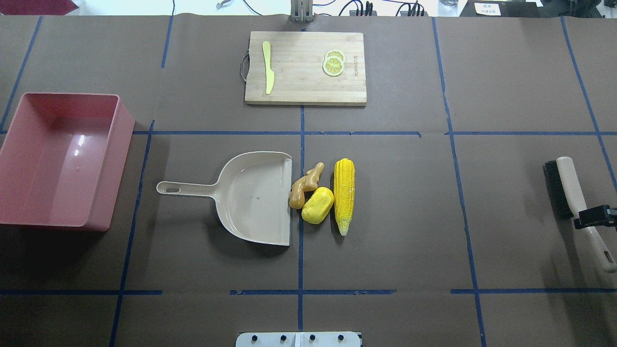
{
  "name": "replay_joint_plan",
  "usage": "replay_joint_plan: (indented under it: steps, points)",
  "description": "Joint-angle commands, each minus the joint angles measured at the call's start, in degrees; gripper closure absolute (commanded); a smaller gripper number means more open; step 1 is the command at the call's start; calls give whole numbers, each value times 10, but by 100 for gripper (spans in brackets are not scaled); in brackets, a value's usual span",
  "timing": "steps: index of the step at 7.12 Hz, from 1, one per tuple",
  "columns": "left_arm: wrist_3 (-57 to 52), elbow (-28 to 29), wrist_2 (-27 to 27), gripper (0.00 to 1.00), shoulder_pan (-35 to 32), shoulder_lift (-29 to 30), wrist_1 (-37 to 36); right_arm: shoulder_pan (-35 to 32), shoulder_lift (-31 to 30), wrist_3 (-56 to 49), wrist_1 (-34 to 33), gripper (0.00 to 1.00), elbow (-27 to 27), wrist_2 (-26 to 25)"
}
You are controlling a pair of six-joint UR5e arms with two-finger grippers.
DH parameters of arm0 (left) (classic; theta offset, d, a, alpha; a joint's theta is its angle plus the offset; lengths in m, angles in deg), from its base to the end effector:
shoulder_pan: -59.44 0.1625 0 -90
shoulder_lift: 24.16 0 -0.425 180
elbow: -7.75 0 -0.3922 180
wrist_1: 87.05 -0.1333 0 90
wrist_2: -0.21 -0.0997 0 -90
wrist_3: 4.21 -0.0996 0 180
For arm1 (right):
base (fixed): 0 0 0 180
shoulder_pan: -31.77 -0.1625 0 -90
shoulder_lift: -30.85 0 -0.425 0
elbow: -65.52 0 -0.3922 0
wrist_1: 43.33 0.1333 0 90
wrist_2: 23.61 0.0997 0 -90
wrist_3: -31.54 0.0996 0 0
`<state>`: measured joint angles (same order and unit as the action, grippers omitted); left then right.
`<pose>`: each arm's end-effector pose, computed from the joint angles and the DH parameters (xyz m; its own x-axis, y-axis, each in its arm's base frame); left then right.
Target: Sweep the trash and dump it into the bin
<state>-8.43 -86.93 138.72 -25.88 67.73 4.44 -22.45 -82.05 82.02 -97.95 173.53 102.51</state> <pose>-0.0168 -0.5147 0.5937 0.6440 0.2309 -0.7293 -0.1285 0.9725 0.1944 -0.1454 -0.3293 0.6062 0.6944 0.0843 0.7146 -0.0500 0.9964 -0.0690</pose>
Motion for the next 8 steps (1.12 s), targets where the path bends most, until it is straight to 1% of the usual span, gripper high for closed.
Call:
replay_joint_plan:
  steps: [1, 2, 3, 4, 5, 6, 7, 8]
  points:
    - [-2, -1, 4, 0, 18, 0, 4, 31, -1, 7, 3, 11, -8, -3]
    - [0, -1, 6, 0, 43, 0, 37, 38, -2, 7, 2, 36, -13, -2]
    - [0, -2, 6, 0, 73, 2, 91, 38, -2, 7, 2, 65, -14, 13]
    - [3, -15, 3, 0, 114, 6, 172, 34, -4, 6, 3, 87, -10, 32]
    - [11, -52, 1, 0, 147, 17, 190, 35, -5, 1, 4, 99, 8, 29]
    - [20, -92, -21, 0, 205, 50, 195, 37, 2, 1, 3, 100, 39, 27]
    - [66, -133, -38, 0, 251, 80, 188, 39, 31, 1, 0, 100, 58, 27]
    - [99, -135, -39, 0, 300, 122, 189, 49, 62, 3, -3, 100, 58, 26]
